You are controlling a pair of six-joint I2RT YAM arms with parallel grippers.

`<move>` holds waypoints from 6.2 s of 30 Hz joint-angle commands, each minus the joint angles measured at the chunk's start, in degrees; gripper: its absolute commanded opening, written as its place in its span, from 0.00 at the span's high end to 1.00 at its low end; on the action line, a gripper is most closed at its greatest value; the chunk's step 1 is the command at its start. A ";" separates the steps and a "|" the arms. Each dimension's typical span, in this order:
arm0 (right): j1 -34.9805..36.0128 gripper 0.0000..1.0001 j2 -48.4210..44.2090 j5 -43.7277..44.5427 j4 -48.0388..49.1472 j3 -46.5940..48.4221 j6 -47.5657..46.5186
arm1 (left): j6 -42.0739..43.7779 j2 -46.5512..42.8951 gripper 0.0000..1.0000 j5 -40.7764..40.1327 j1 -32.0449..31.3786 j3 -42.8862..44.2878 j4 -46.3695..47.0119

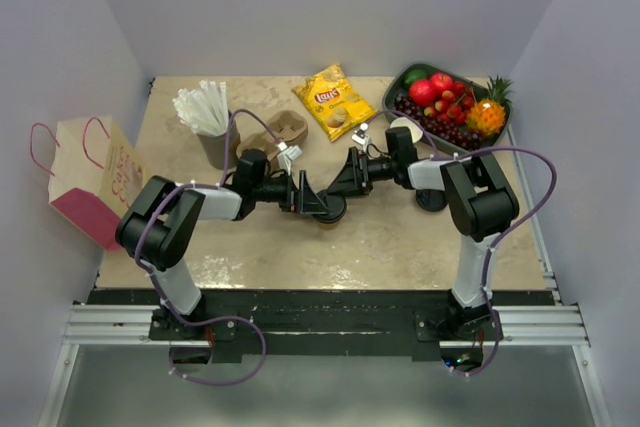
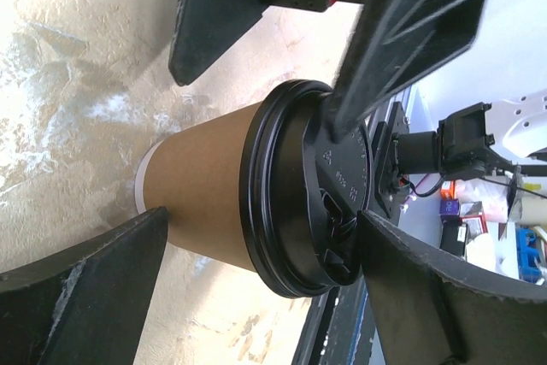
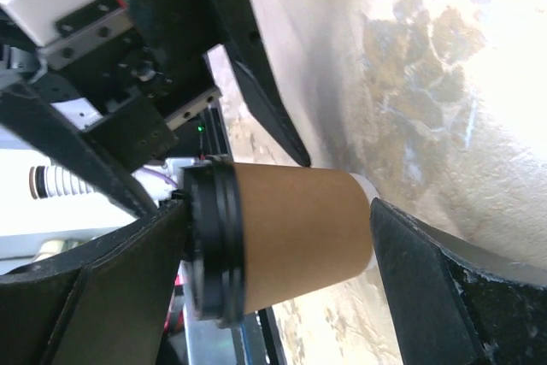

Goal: Pack the takeout coffee

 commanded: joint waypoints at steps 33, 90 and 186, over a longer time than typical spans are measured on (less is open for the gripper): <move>-1.39 0.27 0.19 -2.90 -8.33 -2.31 -9.46 | -7.12 7.62 0.08 -1.19 3.82 6.25 3.71; 1.25 0.12 -4.11 -0.18 -19.06 2.26 -16.85 | -14.95 0.32 0.04 9.00 3.21 -4.47 21.72; 1.86 0.01 -9.56 0.44 -22.50 5.78 -22.04 | 5.17 -3.18 0.01 0.31 5.22 10.65 -10.33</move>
